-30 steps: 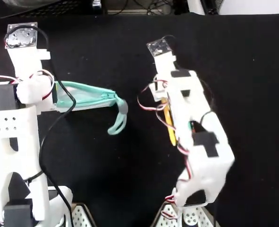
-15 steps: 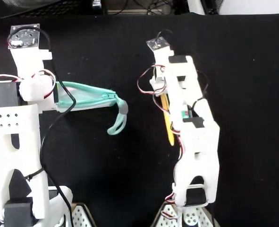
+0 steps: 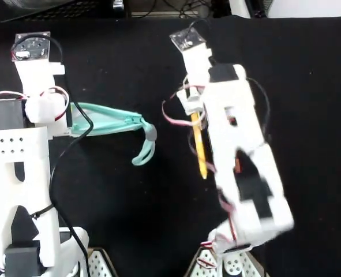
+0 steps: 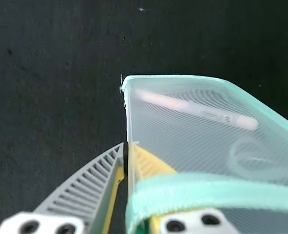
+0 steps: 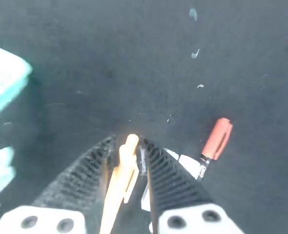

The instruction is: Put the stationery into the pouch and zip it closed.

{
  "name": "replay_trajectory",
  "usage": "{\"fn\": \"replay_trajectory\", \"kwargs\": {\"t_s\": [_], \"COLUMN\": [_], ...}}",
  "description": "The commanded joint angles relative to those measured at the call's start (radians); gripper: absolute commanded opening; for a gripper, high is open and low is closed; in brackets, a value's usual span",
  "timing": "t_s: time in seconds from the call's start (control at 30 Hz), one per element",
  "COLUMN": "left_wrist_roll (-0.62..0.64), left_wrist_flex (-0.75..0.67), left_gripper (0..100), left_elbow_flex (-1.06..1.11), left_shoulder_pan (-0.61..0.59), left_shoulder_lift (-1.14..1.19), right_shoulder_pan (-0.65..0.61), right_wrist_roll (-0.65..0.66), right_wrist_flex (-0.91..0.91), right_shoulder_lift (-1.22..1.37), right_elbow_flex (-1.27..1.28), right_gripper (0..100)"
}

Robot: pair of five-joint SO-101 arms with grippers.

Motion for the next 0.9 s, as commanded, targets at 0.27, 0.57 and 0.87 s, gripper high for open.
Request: {"fn": "replay_trajectory", "kwargs": {"t_s": [0.27,0.57,0.87], "left_wrist_roll": [0.000,0.000,0.000], "left_wrist_flex": [-0.006,-0.005,-0.005], "left_gripper": [3,3,3], "left_elbow_flex": [0.004,0.004,0.004], "left_shoulder_pan": [0.002,0.004,0.002], "left_shoulder_lift": [0.008,0.008,0.008], "right_shoulder_pan": [-0.212,-0.480,-0.575], "right_wrist_roll": [0.002,-0.005,-0.005], "right_wrist_flex": [0.002,-0.222,-0.614], "right_shoulder_lift": [-0.875,-1.150,-1.118], "right_elbow_flex": [0.114,0.163,0.407], "right_gripper": [1.2,1.2,1.2]}}
